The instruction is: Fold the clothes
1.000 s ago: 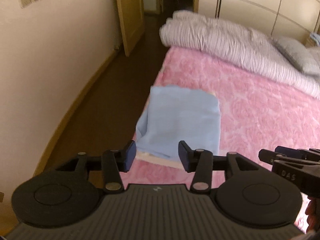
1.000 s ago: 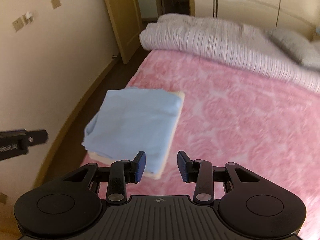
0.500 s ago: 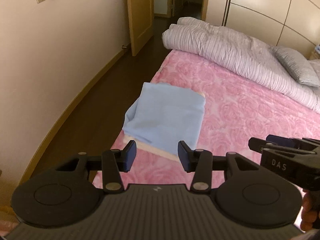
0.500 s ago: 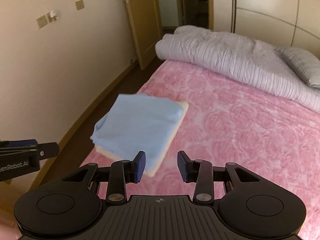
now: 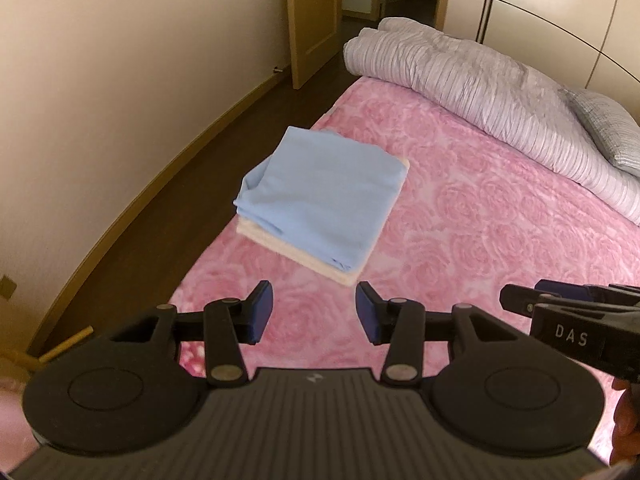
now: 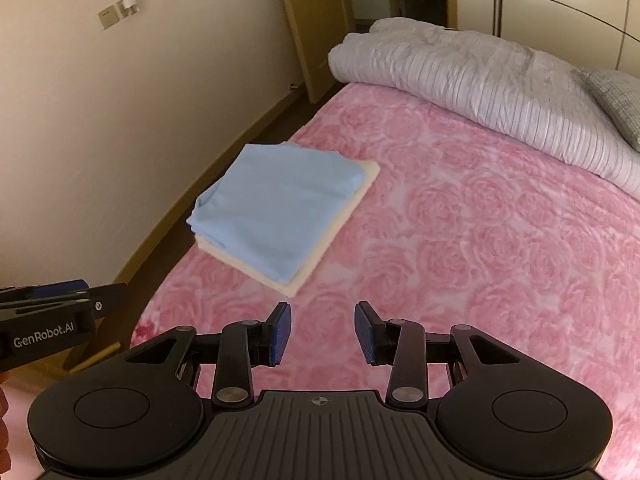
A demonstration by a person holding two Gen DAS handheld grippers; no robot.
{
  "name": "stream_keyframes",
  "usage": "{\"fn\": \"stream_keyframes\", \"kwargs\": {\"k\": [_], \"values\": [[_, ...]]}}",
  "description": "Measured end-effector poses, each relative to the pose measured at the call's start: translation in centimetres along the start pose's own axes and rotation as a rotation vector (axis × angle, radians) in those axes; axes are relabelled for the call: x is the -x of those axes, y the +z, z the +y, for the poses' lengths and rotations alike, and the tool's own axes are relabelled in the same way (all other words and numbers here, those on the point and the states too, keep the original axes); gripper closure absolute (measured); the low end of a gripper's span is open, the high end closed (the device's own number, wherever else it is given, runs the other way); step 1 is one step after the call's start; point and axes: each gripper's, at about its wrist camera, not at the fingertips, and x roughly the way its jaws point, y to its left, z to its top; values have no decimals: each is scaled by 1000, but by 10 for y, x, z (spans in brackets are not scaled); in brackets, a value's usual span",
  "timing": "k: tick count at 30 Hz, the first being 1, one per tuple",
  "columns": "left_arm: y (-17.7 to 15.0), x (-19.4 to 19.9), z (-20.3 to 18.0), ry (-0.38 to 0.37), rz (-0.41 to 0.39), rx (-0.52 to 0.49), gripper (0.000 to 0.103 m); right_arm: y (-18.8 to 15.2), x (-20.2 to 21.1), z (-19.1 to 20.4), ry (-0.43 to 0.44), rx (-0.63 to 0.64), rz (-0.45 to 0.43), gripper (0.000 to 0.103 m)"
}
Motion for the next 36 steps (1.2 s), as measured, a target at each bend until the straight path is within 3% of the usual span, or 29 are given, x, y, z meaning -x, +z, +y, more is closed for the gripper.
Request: {"fn": "stream_keyframes", "kwargs": {"k": [18, 36], "values": [[-39, 25, -53, 66, 36, 114, 61, -16, 20, -50, 63, 112, 64, 64], [-32, 0, -88, 95, 71, 181, 61, 9, 0, -96, 81, 136, 111, 64]]}}
